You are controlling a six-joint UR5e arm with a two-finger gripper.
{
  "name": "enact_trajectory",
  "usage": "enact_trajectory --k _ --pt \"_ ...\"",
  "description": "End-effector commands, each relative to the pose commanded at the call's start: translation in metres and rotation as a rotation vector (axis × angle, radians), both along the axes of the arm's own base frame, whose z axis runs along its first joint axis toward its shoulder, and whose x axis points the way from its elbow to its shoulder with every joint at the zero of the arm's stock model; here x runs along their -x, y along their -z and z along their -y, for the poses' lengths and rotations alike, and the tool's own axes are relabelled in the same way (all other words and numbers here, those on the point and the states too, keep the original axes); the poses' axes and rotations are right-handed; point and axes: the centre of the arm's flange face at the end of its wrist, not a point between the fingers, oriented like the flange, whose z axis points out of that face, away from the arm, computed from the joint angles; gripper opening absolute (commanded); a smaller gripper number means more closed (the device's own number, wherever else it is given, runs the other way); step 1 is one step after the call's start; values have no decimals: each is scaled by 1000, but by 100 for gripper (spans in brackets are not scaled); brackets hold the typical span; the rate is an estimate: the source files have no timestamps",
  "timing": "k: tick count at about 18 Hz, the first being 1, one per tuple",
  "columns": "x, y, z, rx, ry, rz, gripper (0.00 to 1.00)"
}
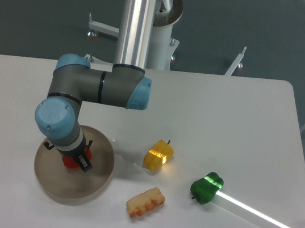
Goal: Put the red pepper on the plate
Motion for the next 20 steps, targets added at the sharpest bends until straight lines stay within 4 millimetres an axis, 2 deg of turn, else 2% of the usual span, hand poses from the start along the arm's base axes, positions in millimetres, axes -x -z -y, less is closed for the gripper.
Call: enact_trajectory --k 9,12,16,20 --pt "-1 -1 0 -1 2 0 70" --pt "-2 1 1 0 3 0 79" --pt "-1 1 1 -1 3 0 83" --pt "-2 0 2 -2 10 2 97"
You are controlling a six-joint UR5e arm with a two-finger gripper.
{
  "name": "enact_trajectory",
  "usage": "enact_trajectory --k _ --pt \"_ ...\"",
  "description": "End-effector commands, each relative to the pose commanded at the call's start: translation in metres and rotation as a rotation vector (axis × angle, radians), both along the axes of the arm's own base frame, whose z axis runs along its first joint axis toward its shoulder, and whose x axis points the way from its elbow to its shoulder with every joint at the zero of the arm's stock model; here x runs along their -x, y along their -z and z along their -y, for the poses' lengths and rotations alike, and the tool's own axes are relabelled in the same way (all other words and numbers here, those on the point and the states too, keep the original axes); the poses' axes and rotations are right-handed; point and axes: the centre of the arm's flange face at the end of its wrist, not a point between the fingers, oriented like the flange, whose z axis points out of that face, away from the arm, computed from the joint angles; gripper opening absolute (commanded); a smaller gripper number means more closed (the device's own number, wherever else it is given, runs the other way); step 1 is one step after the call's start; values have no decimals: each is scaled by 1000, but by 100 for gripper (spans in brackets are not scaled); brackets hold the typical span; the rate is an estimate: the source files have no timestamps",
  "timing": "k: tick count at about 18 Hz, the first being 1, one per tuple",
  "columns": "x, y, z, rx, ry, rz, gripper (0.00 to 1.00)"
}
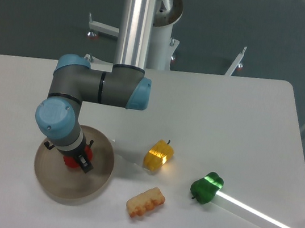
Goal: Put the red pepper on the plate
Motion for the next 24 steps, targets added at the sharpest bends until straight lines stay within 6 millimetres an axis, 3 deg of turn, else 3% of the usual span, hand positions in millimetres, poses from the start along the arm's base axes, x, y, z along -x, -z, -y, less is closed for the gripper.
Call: enact_trajectory --k 3,8,12,16,22,24 --pt "0 -5 1 -4 9 0 100" --pt "5 -30 6 -26 33 -3 100" --pt "54 -62 18 -52 47 -7 100" --pt "123 -81 33 -68 59 -12 100" --pt "181 -100 47 -94 53 -52 100" --pt "187 -104 44 -102 56 -62 100"
